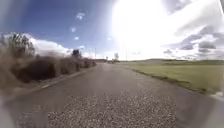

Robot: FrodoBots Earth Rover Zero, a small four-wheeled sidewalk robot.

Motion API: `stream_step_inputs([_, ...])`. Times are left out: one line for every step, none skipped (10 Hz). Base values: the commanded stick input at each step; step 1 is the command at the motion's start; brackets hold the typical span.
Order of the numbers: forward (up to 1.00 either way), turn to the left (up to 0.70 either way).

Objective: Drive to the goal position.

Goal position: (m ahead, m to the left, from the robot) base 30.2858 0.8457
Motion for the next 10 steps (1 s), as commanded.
stream_step_inputs([1.00, 0.00])
stream_step_inputs([1.00, 0.00])
stream_step_inputs([1.00, 0.00])
stream_step_inputs([1.00, 0.00])
stream_step_inputs([1.00, 0.00])
stream_step_inputs([1.00, 0.00])
stream_step_inputs([1.00, 0.00])
stream_step_inputs([1.00, 0.00])
stream_step_inputs([1.00, 0.00])
stream_step_inputs([1.00, 0.00])
